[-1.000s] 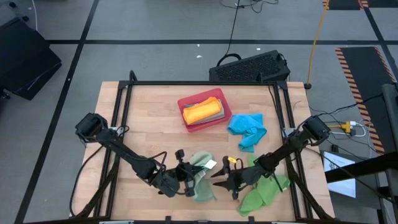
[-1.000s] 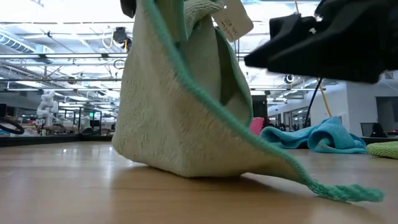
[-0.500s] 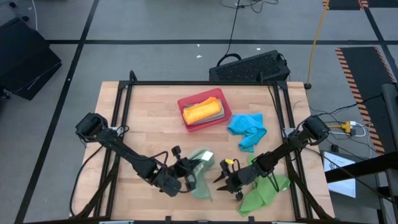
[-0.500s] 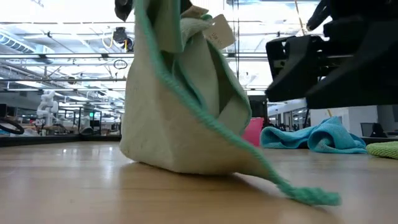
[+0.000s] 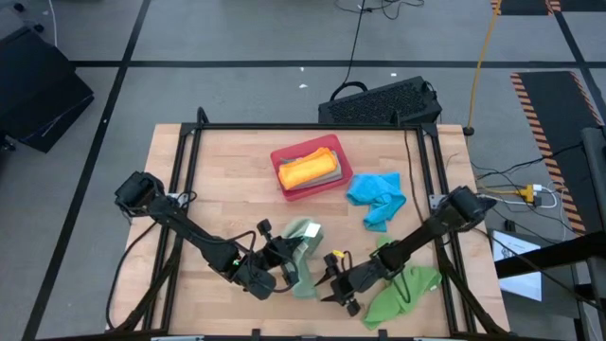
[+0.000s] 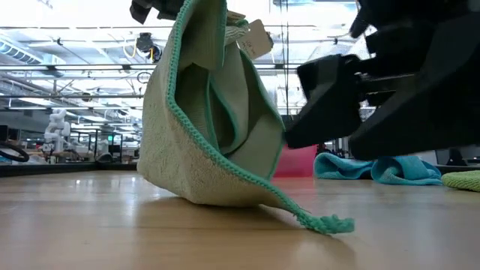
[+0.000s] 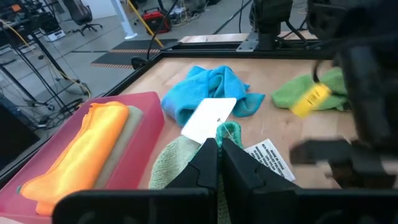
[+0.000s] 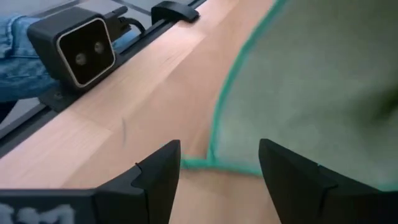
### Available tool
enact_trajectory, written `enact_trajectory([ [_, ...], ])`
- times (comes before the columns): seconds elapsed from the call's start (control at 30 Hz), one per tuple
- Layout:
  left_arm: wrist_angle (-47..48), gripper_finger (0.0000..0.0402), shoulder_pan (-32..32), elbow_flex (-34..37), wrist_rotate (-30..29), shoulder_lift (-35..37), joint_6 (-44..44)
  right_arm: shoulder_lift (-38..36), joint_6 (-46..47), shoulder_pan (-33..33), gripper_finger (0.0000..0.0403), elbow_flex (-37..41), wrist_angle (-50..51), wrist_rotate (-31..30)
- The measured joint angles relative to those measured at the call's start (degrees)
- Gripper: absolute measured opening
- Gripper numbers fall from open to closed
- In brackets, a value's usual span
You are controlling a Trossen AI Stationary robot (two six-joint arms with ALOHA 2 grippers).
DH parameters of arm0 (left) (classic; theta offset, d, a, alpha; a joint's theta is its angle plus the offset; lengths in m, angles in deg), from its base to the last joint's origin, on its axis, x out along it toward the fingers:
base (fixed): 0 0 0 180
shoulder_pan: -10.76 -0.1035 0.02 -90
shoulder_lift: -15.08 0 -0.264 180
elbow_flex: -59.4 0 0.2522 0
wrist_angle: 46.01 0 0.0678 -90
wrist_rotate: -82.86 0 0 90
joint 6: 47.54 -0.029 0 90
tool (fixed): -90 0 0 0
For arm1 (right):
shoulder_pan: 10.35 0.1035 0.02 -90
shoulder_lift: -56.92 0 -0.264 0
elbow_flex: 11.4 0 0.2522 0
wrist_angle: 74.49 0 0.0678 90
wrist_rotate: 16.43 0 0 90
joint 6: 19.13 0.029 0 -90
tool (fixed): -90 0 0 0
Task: Fold microfiber towels
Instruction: Fold the light green microfiber cloth
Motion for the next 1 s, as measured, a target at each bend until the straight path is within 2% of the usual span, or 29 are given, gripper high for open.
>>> enact_trajectory([
  [0.27,0.37,0.0010,0.35,0.00,0.02,0.00,0.54,6.27,3.29,-1.39,0.0212,-6.88,4.38,1.54],
  [0.43,0.41,0.0010,0.31,0.00,0.02,0.00,0.62,8.29,6.60,-3.13,0.0202,-8.07,5.93,2.13],
  [0.57,0.42,0.0010,0.33,0.00,0.04,0.00,0.49,8.59,7.53,-4.28,0.0156,-8.16,7.25,3.06],
  [0.8,2.92,0.0014,0.45,0.00,3.24,0.02,3.03,8.20,7.52,-5.31,0.0018,-8.12,10.51,4.69],
  [1.0,10.99,0.0069,1.82,0.00,3.78,0.02,8.25,3.94,7.27,-5.13,0.0011,-7.96,18.63,8.82],
])
